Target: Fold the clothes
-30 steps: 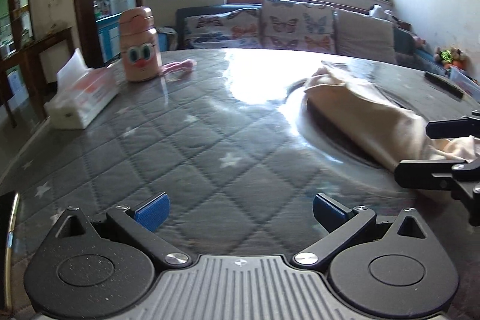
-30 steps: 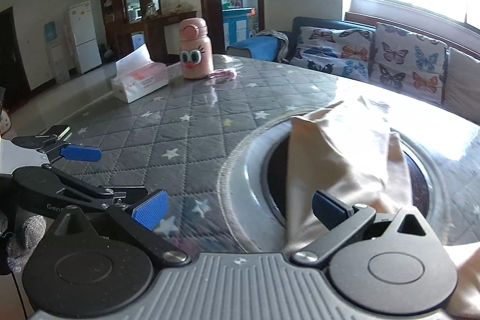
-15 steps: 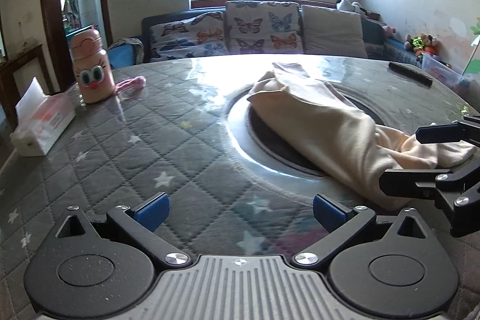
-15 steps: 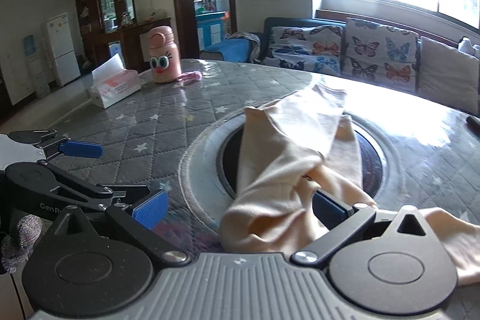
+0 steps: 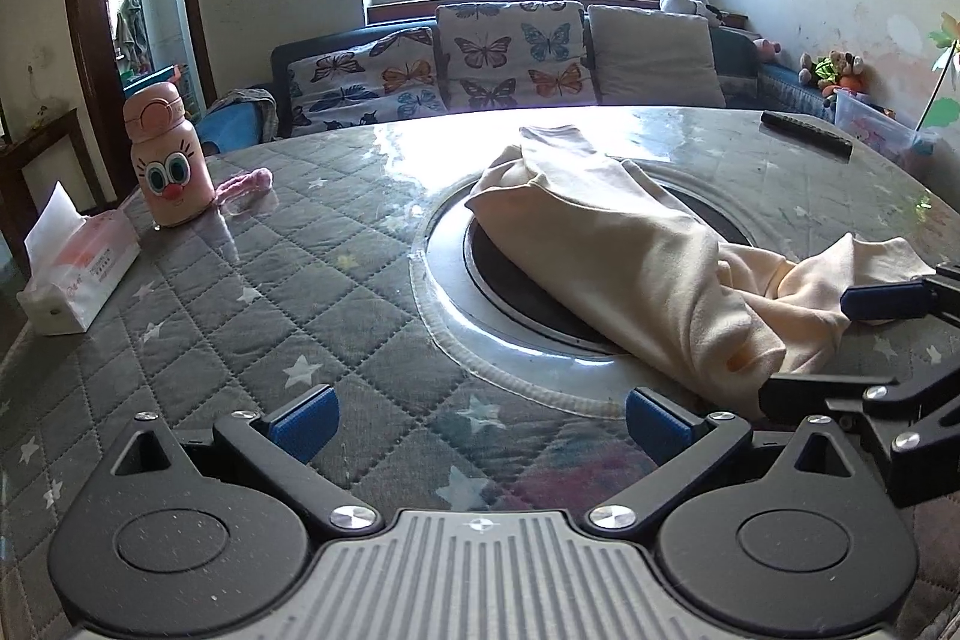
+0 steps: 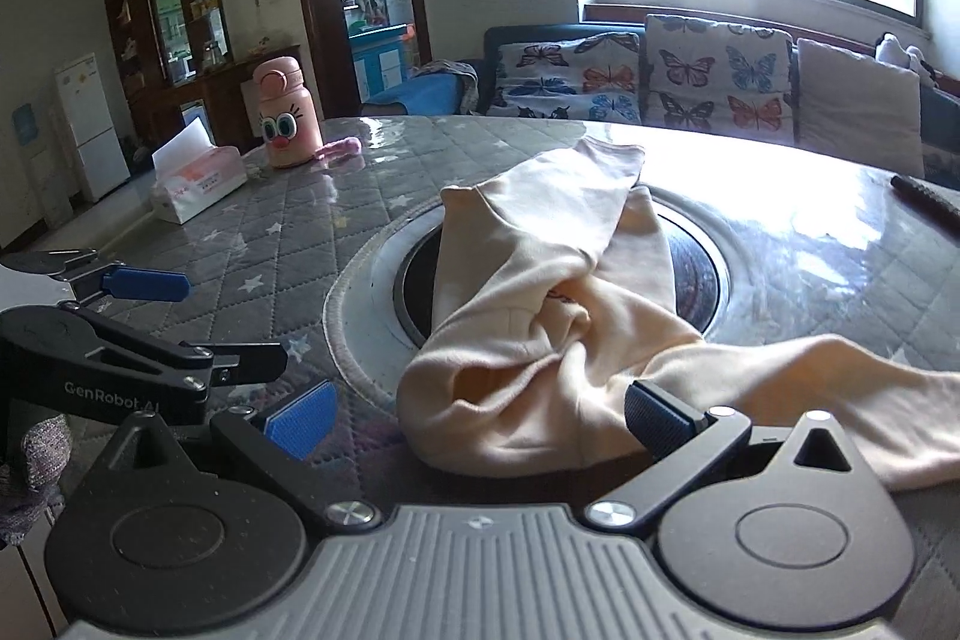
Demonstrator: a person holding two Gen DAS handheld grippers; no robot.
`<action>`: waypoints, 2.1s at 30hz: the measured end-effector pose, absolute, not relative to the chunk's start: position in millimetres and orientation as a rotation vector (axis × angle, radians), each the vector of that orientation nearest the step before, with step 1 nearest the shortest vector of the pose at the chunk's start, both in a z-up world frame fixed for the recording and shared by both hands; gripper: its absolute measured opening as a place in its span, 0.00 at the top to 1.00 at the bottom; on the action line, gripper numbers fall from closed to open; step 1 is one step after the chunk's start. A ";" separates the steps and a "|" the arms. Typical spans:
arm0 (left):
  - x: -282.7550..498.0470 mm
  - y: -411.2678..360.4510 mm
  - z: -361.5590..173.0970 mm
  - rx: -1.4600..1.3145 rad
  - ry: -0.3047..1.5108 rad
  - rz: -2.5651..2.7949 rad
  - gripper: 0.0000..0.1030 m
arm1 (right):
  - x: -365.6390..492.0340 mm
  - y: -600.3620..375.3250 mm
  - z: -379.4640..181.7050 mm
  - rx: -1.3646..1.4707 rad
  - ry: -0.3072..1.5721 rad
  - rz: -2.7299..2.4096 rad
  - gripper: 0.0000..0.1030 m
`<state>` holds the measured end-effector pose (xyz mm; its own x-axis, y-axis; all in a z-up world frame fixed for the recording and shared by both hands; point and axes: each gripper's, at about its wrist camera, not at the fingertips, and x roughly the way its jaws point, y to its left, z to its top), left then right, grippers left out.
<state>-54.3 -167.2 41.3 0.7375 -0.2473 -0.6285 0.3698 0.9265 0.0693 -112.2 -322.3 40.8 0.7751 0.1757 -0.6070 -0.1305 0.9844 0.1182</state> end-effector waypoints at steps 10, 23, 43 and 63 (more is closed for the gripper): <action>-63.8 -170.9 39.6 0.207 0.661 -0.337 0.00 | -125.7 -322.6 32.9 0.068 0.678 0.148 0.00; -77.2 -176.5 38.9 0.217 0.654 -0.344 0.00 | -142.7 -321.0 30.8 0.058 0.683 0.146 0.00; -82.4 -180.5 40.5 0.216 0.656 -0.345 0.00 | -145.6 -320.5 34.4 0.026 0.677 0.146 0.00; -40.0 -211.3 56.7 0.257 0.615 -0.408 0.01 | -119.6 -344.3 43.3 0.060 0.668 0.108 0.00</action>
<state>-40.0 -211.3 56.7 0.7416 -0.2922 -0.6038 0.4425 0.8896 0.1129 -119.6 -344.3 43.3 0.7799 0.1190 -0.6145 -0.0807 0.9927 0.0898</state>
